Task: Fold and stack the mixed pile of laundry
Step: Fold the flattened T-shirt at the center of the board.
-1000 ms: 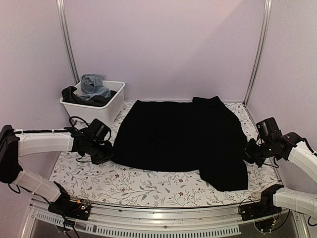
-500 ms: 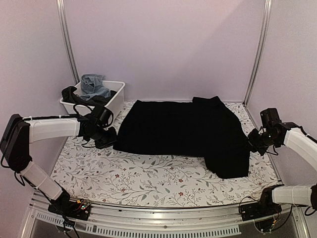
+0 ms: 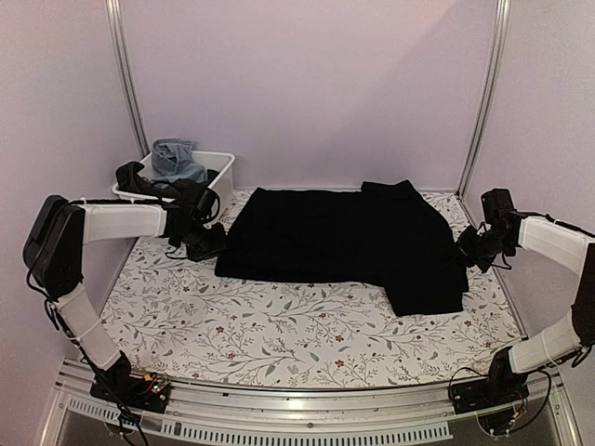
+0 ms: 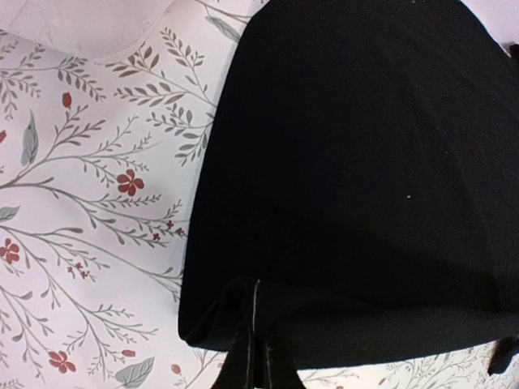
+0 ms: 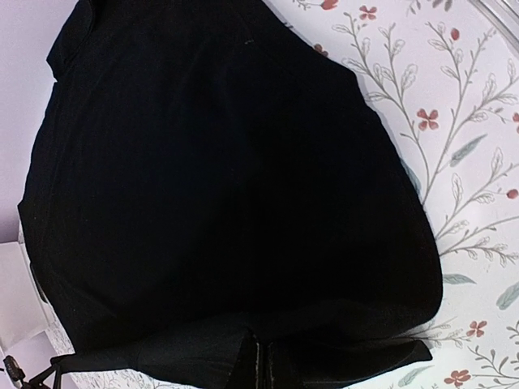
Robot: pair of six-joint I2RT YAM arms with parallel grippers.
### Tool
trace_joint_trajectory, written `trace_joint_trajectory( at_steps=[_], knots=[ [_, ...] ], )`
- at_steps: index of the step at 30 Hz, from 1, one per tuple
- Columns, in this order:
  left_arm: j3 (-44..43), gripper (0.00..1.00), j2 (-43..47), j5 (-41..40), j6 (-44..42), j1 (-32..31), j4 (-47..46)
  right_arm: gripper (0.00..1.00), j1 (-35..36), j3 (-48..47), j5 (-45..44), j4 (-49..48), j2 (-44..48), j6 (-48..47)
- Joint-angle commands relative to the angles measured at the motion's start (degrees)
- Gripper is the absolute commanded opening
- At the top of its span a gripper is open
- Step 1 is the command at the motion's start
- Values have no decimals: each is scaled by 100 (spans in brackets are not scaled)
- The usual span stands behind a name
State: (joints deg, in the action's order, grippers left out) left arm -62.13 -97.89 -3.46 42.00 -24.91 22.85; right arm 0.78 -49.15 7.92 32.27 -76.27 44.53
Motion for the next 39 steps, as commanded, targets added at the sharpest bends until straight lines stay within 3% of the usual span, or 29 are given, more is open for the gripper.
trace_joint_trajectory(
  at_steps=[1, 14, 26, 29, 33, 35, 37, 39],
  knots=[
    [-429, 0, -320, -96, -259, 107, -83, 0, -34, -413, 51, -387, -474, -157],
    [-1127, 0, -1179, -438, -470, 152, -130, 0, -34, -1165, 9, -686, -1728, -309],
    [-1302, 0, -1502, -457, -602, 231, -220, 1, -39, -1348, 31, -1049, -2224, -214],
    [-1496, 13, -1605, -399, -732, 264, -153, 17, -210, -1461, 46, -1045, -2289, -316],
    [-1296, 51, -1171, -496, -951, 262, -247, 65, -422, -1485, 231, -994, -2040, -724],
    [-888, 65, -676, -495, -1088, 264, -503, 86, -457, -1353, 232, -962, -1702, -1085],
    [-471, 71, -182, -465, -1169, 260, -650, 97, -472, -1031, 376, -1016, -1310, -1261],
    [-29, 72, 217, -426, -1153, 260, -748, 97, -480, -608, 535, -1213, -849, -1293]
  ],
)
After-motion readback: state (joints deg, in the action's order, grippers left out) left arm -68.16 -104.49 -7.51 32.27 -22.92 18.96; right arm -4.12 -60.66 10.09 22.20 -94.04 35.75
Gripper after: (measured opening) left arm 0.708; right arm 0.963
